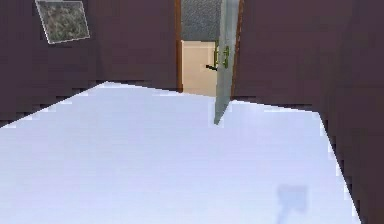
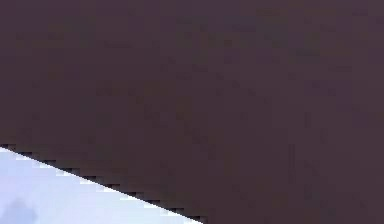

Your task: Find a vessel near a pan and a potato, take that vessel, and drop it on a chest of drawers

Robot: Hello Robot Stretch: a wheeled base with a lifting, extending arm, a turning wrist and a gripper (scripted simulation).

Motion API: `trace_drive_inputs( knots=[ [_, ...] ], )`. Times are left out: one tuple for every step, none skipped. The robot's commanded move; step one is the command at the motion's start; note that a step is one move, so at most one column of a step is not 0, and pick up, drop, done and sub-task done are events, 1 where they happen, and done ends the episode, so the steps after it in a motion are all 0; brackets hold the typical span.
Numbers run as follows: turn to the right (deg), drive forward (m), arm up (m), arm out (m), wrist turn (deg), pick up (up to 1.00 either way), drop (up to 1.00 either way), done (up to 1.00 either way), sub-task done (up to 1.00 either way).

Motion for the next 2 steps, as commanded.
trace_drive_inputs(
  knots=[
    [0.0,1.0,0.0,0.0,0.0,0.0,0.0,0.0,0.0],
    [-3.0,0.0,0.0,0.0,0.0,0.0,0.0,0.0,0.0]
  ],
)
